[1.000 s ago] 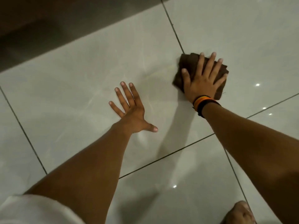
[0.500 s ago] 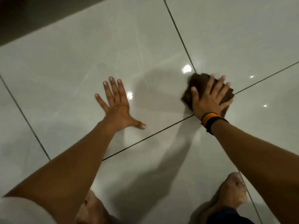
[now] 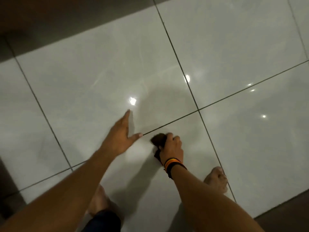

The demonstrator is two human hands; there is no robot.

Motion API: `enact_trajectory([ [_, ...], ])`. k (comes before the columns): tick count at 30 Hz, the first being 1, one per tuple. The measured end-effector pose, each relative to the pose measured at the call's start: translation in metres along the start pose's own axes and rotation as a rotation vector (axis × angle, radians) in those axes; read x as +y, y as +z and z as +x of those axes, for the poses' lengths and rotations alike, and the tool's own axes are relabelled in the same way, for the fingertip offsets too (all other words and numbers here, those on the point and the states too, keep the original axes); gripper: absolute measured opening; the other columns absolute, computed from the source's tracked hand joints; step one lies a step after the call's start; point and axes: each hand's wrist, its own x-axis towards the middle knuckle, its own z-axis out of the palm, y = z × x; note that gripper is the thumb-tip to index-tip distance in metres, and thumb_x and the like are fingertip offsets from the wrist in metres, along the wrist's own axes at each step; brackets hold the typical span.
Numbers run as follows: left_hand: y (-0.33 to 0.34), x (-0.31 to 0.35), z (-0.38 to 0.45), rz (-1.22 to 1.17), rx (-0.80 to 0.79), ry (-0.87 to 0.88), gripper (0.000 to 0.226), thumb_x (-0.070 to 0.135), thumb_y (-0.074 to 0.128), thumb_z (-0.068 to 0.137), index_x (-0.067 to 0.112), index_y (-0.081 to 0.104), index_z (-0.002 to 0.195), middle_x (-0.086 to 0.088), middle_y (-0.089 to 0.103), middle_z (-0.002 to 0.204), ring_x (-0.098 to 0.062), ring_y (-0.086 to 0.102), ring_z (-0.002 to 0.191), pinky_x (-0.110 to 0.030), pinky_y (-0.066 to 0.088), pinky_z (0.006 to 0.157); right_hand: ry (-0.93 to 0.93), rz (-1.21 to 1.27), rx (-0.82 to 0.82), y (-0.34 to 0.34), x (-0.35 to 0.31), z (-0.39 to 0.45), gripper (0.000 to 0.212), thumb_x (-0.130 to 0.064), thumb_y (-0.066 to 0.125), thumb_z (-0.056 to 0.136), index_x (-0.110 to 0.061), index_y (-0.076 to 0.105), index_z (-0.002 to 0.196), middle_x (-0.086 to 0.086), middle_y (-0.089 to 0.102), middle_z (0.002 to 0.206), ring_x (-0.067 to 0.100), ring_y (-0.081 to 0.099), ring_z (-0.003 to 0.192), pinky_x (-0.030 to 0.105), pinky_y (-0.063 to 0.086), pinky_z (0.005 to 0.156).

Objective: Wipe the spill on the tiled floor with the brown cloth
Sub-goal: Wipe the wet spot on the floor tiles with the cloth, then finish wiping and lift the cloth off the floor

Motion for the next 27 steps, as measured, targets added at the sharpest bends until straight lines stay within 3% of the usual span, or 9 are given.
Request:
enact_trajectory([
  [4, 0.012, 0.026, -0.067, -0.394, -0.166, -0.313, 0.077, 0.05, 0.077, 0.088, 0.03, 0.045, 0.155, 0.0, 0.055, 0.154, -0.022, 0.05, 0.144, -0.029, 0.039, 0.11, 0.393, 0.626, -0.131, -0.045, 0.005, -0.049, 0.06, -0.029, 0.087, 0.08, -0.009, 0.056, 0.127, 0.012, 0.069, 0.12, 0.029, 0.067, 0.105, 0.041, 0.057, 0.097],
  [8, -0.008, 0.06, -0.114, -0.512, -0.328, -0.375, 0.069, 0.075, 0.067, 0.081, 0.03, 0.071, 0.133, 0.007, 0.071, 0.135, -0.014, 0.063, 0.13, -0.041, 0.041, 0.12, 0.378, 1.042, -0.255, -0.109, -0.013, -0.101, 0.036, -0.029, 0.092, 0.074, -0.011, 0.075, 0.1, 0.004, 0.082, 0.087, 0.022, 0.076, 0.087, 0.031, 0.06, 0.067],
  [10, -0.026, 0.083, -0.138, -0.613, -0.316, -0.319, 0.059, 0.075, 0.069, 0.079, 0.029, 0.081, 0.115, 0.008, 0.08, 0.12, -0.008, 0.071, 0.119, -0.036, 0.045, 0.116, 0.321, 1.093, -0.291, -0.143, -0.027, -0.128, 0.032, -0.034, 0.09, 0.077, -0.015, 0.075, 0.099, 0.006, 0.082, 0.095, 0.024, 0.075, 0.094, 0.032, 0.059, 0.072],
  [13, -0.057, 0.12, -0.168, -0.7, -0.156, -0.252, 0.05, 0.063, 0.074, 0.084, 0.017, 0.083, 0.104, 0.004, 0.083, 0.107, -0.009, 0.075, 0.111, -0.029, 0.049, 0.107, 0.251, 1.117, -0.335, -0.191, -0.053, -0.165, 0.039, -0.04, 0.081, 0.087, -0.013, 0.071, 0.115, 0.01, 0.077, 0.113, 0.029, 0.072, 0.108, 0.045, 0.059, 0.095],
  [17, -0.108, 0.159, -0.216, -0.74, 0.153, -0.212, 0.034, 0.044, 0.069, 0.096, 0.013, 0.071, 0.083, 0.005, 0.073, 0.074, -0.015, 0.069, 0.083, -0.026, 0.055, 0.078, 0.103, 1.061, -0.403, -0.239, -0.094, -0.218, 0.029, -0.035, 0.074, 0.093, -0.02, 0.07, 0.117, 0.005, 0.077, 0.115, 0.024, 0.071, 0.105, 0.038, 0.059, 0.082],
  [19, -0.135, 0.176, -0.249, -0.808, 0.284, -0.203, 0.03, 0.042, 0.064, 0.1, 0.015, 0.069, 0.086, 0.001, 0.074, 0.077, -0.015, 0.069, 0.079, -0.024, 0.057, 0.067, 0.013, 0.97, -0.395, -0.257, -0.118, -0.252, 0.029, -0.032, 0.073, 0.092, -0.018, 0.073, 0.117, 0.006, 0.078, 0.114, 0.026, 0.072, 0.104, 0.036, 0.058, 0.079],
  [22, -0.171, 0.188, -0.305, -0.902, 0.419, -0.219, 0.033, 0.04, 0.059, 0.103, 0.009, 0.069, 0.11, -0.013, 0.077, 0.104, -0.024, 0.075, 0.097, -0.04, 0.065, 0.082, -0.093, 0.89, -0.361, -0.275, -0.158, -0.31, 0.027, -0.029, 0.075, 0.091, -0.017, 0.075, 0.115, 0.008, 0.079, 0.112, 0.025, 0.074, 0.101, 0.031, 0.06, 0.072],
  [25, -0.199, 0.173, -0.363, -0.991, 0.561, -0.22, 0.031, 0.04, 0.059, 0.104, 0.012, 0.069, 0.115, -0.014, 0.078, 0.107, -0.027, 0.076, 0.101, -0.047, 0.065, 0.089, -0.181, 0.851, -0.382, -0.276, -0.201, -0.37, 0.025, -0.03, 0.077, 0.092, -0.018, 0.073, 0.114, 0.006, 0.078, 0.114, 0.025, 0.073, 0.106, 0.042, 0.062, 0.095],
  [27, -0.216, 0.149, -0.402, -1.035, 0.663, -0.235, 0.027, 0.038, 0.059, 0.104, 0.015, 0.069, 0.114, -0.013, 0.078, 0.106, -0.027, 0.077, 0.1, -0.047, 0.065, 0.089, -0.243, 0.766, -0.449, -0.266, -0.23, -0.407, 0.023, -0.029, 0.076, 0.093, -0.021, 0.073, 0.114, 0.005, 0.078, 0.114, 0.024, 0.074, 0.106, 0.044, 0.061, 0.097],
])
